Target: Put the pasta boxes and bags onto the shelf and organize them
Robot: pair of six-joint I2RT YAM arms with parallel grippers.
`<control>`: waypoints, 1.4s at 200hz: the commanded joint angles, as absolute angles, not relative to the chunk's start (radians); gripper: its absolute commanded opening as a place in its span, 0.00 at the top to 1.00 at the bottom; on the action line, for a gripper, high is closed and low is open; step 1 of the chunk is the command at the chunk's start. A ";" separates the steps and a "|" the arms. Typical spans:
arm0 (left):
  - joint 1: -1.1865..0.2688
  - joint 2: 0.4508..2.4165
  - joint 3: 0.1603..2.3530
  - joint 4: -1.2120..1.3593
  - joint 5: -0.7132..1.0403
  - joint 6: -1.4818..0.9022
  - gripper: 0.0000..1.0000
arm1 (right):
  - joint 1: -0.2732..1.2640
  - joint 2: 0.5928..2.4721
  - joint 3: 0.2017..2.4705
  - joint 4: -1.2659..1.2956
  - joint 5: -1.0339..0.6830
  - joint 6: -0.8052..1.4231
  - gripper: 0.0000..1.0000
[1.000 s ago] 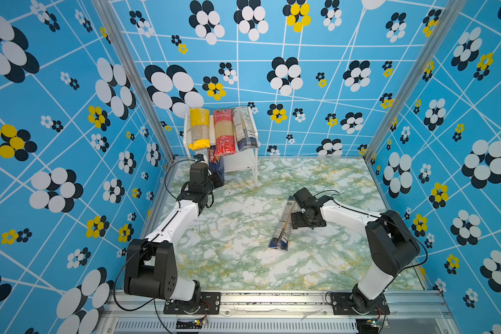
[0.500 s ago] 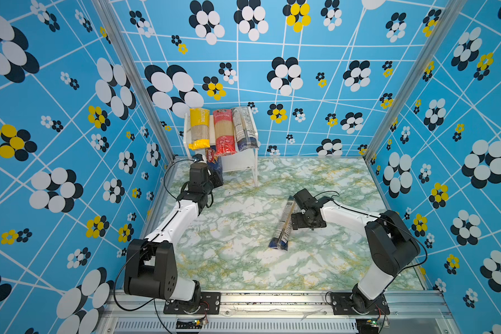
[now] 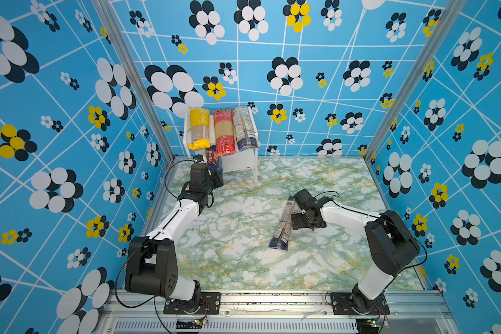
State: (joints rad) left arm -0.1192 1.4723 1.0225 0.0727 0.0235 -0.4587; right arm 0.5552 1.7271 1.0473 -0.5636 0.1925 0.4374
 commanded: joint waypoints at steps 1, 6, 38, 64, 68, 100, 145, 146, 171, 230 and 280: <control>-0.121 1.454 1.086 0.243 -0.009 -0.432 0.80 | 0.548 1.711 1.031 -0.563 0.198 0.433 0.01; -0.121 1.454 1.085 0.242 -0.009 -0.432 0.80 | 0.548 1.710 1.031 -0.563 0.198 0.433 0.01; -0.121 1.451 1.075 0.248 -0.011 -0.432 0.79 | 0.547 1.710 1.029 -0.563 0.198 0.435 0.01; -0.121 1.451 1.071 0.254 -0.016 -0.434 0.75 | 0.546 1.708 1.028 -0.563 0.198 0.433 0.01; -0.121 1.451 1.071 0.253 -0.017 -0.435 0.73 | 0.546 1.708 1.028 -0.564 0.199 0.433 0.01; -0.120 1.456 1.071 0.251 -0.021 -0.441 0.67 | 0.546 1.708 1.026 -0.565 0.198 0.436 0.01; -0.119 1.457 1.060 0.259 -0.018 -0.440 0.65 | 0.546 1.709 1.028 -0.566 0.199 0.438 0.01; -0.119 1.457 1.060 0.259 -0.017 -0.441 0.65 | 0.546 1.709 1.028 -0.565 0.199 0.438 0.01; -0.120 1.457 1.051 0.264 -0.018 -0.442 0.64 | 0.545 1.710 1.029 -0.566 0.199 0.437 0.01; -0.118 1.457 1.043 0.267 -0.023 -0.445 0.62 | 0.544 1.710 1.035 -0.572 0.198 0.436 0.01; -0.118 1.459 1.025 0.279 -0.028 -0.450 0.61 | 0.544 1.712 1.039 -0.573 0.198 0.434 0.01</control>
